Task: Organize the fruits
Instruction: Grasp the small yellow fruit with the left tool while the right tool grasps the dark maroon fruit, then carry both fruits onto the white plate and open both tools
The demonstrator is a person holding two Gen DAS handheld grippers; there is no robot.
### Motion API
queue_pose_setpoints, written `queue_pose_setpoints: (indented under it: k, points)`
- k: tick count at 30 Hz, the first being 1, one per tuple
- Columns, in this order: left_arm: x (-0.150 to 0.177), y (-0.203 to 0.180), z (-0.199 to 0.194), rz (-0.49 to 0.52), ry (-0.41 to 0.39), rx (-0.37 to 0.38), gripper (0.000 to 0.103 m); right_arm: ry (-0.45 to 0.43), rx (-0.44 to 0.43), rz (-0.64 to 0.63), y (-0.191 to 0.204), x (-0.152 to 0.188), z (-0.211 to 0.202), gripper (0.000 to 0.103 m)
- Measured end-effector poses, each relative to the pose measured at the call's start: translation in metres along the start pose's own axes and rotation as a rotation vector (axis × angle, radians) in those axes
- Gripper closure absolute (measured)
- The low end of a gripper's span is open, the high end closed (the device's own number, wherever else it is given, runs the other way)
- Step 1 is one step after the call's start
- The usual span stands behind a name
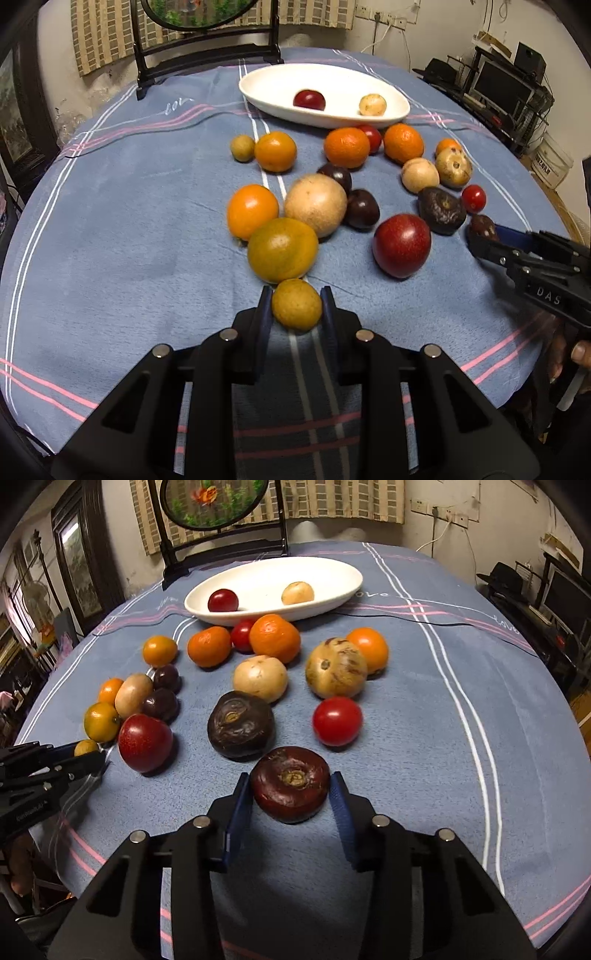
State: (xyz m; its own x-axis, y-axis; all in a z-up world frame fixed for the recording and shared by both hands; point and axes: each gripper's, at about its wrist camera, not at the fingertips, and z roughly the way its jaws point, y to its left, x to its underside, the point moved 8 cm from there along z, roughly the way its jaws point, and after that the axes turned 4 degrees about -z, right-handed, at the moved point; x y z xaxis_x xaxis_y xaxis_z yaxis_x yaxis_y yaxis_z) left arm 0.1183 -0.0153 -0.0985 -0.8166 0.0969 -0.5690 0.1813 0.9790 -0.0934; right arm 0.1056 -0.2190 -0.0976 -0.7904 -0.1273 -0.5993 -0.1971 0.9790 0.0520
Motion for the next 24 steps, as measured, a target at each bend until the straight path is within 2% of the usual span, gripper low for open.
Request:
queue_pose_setpoints:
  k: [7, 15, 19, 24]
  points:
    - [-0.006, 0.003, -0.014, 0.000, -0.033, -0.002, 0.077, -0.024, -0.011, 0.017, -0.007, 0.002, -0.010, 0.059]
    - [-0.015, -0.004, -0.025, 0.026, -0.063, 0.020, 0.077, -0.095, -0.043, 0.019, -0.004, -0.013, -0.035, 0.059]
    - [-0.039, -0.005, -0.028, 0.023, -0.079, 0.038, 0.077, -0.133, -0.051, 0.019, -0.007, -0.031, -0.041, 0.059]
    - [-0.088, -0.005, -0.030, 0.037, -0.138, -0.005, 0.077, -0.174, -0.034, -0.001, -0.010, -0.069, -0.042, 0.059]
